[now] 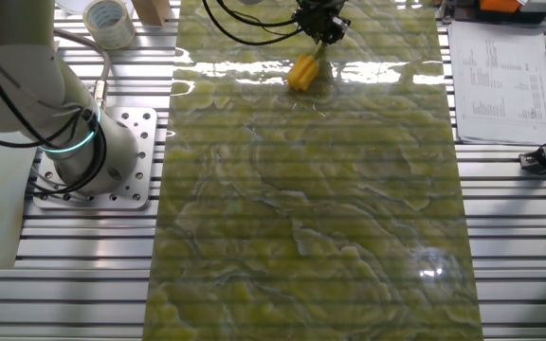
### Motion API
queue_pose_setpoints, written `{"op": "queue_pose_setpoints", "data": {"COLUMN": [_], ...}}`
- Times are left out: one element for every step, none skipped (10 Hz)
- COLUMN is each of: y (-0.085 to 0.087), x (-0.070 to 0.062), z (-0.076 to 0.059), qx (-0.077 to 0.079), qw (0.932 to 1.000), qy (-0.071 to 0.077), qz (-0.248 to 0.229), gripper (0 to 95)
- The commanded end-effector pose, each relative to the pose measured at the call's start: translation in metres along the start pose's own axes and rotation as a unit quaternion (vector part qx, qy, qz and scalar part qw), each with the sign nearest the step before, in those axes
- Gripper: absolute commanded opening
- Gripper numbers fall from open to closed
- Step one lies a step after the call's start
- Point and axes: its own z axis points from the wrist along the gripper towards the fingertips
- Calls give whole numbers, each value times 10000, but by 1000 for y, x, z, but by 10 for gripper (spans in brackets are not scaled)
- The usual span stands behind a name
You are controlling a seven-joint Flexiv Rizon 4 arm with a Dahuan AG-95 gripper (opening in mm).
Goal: Scrub the table with a brush
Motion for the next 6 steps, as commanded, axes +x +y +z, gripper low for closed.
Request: {"op": "queue_pose_setpoints", "data": {"y": [1, 2, 2, 2, 2, 2], "x": [-1, -1, -1, -1, -1, -1], "z": [-1, -1, -1, -1, -2, -2], "qx": [-61, -74, -92, -106, -110, -106], "qw": [9999, 9998, 9996, 9994, 9992, 9991], "qy": [-55, -73, -104, -120, -114, -108], "qz": [126, 174, 243, 299, 377, 400], "gripper": [0, 0, 0, 0, 0, 0]}}
